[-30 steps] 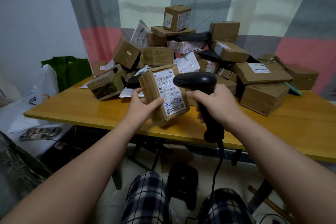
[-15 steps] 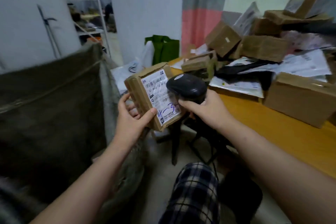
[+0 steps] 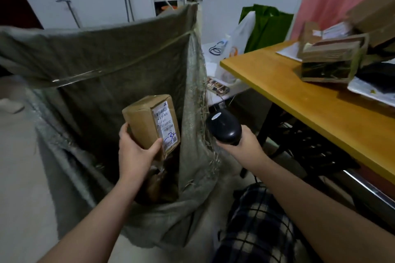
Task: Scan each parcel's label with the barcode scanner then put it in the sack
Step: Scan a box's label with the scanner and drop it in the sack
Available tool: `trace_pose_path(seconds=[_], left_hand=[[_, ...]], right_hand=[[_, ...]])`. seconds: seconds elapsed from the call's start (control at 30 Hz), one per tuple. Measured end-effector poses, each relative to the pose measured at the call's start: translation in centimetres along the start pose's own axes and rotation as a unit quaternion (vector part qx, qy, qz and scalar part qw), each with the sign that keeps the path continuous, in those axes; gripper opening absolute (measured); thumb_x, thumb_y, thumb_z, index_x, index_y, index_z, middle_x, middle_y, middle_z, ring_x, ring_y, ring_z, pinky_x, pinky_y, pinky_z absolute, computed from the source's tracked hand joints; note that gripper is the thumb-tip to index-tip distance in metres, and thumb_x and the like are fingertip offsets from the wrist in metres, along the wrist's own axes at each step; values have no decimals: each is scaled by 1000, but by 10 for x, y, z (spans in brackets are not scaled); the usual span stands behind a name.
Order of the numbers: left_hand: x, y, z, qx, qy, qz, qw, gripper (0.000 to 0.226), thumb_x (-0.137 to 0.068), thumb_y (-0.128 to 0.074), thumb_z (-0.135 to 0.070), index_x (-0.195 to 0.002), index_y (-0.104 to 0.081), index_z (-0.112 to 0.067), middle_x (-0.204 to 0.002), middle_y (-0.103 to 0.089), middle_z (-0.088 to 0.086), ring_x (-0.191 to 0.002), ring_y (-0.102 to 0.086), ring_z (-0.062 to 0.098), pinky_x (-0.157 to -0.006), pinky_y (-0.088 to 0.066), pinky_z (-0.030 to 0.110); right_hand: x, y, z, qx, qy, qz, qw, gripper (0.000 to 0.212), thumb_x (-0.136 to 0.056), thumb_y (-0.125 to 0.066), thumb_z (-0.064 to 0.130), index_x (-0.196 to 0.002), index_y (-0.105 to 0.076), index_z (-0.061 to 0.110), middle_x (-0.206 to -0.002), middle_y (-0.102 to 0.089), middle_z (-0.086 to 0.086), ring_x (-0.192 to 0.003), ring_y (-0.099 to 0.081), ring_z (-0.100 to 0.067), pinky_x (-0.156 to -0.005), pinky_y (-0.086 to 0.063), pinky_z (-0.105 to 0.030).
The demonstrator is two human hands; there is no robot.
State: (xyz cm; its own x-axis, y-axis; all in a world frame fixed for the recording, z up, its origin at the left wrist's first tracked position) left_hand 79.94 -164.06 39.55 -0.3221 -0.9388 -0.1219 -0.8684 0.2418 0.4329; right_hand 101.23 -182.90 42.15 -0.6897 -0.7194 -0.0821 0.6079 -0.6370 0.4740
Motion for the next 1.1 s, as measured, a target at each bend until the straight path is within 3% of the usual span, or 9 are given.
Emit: trace_pose_path(seconds=[0.13, 0.3, 0.37, 0.53, 0.67, 0.73, 0.83, 0.9, 1.1], left_hand=[[-17, -37, 23, 27, 85, 59, 994, 98, -69, -84, -36, -144, -24, -20, -136, -52, 7, -118, -54, 20, -103, -45, 40], [-24, -95, 15, 120, 133, 201, 963, 79, -80, -77, -25, -142, -29, -18, -107, -66, -2, -92, -63, 3, -72, -50, 18], [-27, -105, 13, 119, 124, 230, 958, 78, -81, -76, -25, -143, -30, -19, -106, -68, -3, -92, -63, 0, -70, -48, 15], [-45, -98, 19, 18, 76, 225, 971, 85, -73, -80, -39, -142, -31, -28, -130, -56, 3, -111, -57, 14, -97, -49, 38], [-52, -98, 22, -213, 7, 230, 950, 95, -70, -77, -52, -145, -24, -28, -134, -44, 9, -123, -44, 29, -102, -42, 44], [-52, -105, 15, -296, -28, 221, 929, 91, -73, -72, -56, -145, -27, -24, -133, -44, 13, -122, -43, 31, -101, -38, 43], [-54, -115, 5, -386, -83, 216, 893, 83, -79, -65, -56, -144, -28, -21, -136, -41, 15, -123, -40, 33, -101, -33, 43], [-53, -122, -1, -395, -104, 224, 885, 80, -82, -63, -54, -146, -27, -20, -142, -36, 16, -127, -36, 34, -104, -30, 44], [-28, -119, -45, -322, -189, 175, 911, 66, -89, -57, -47, -144, -35, -19, -143, -37, 10, -130, -32, 31, -107, -26, 42]], right_hand=[[-15, -34, -38, 8, -29, -26, 999, 56, -63, -84, 39, -108, -64, 12, -107, -65, -10, -109, -59, -27, -92, -49, -38], [-21, -50, -62, -43, -59, -69, 995, 65, -64, -90, 16, -119, -57, 8, -115, -64, -7, -110, -61, -18, -89, -47, -19], [-21, -54, -65, -77, -79, -90, 990, 69, -67, -88, 12, -126, -53, 8, -116, -64, -2, -110, -61, -16, -91, -48, -23], [-24, -41, -49, -53, -70, -147, 985, 57, -77, -76, 1, -125, -50, 16, -104, -58, 3, -108, -59, -24, -83, -42, -27], [-22, -19, -19, -63, -17, -131, 989, 53, -78, -70, -11, -120, -49, 13, -97, -54, 15, -87, -57, 14, -73, -41, -3], [-19, -7, -12, -62, -5, -131, 989, 58, -77, -71, -10, -121, -46, 17, -99, -53, 22, -85, -54, 21, -75, -42, -5], [-10, 1, -12, -48, -28, -110, 992, 55, -77, -74, 0, -117, -46, 27, -95, -52, 28, -83, -53, 17, -80, -44, -20], [-5, 8, -13, -45, -25, -138, 989, 54, -76, -74, -4, -120, -50, 18, -95, -54, 25, -83, -54, 15, -78, -46, -14], [-12, 31, -20, -25, -96, -156, 983, 61, -76, -68, 3, -132, -48, 16, -103, -57, 5, -100, -57, -18, -77, -40, -27]])
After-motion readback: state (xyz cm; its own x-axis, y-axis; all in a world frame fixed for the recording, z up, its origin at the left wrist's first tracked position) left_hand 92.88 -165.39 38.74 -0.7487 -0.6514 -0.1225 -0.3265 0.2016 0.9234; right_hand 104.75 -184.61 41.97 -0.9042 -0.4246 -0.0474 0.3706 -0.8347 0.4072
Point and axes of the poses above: each hand's wrist, its own x-axis away from the middle knuckle, its own y-axis out of the back of the hand, z = x × y, the point moved 5 cm from there along -x, towards the middle knuckle
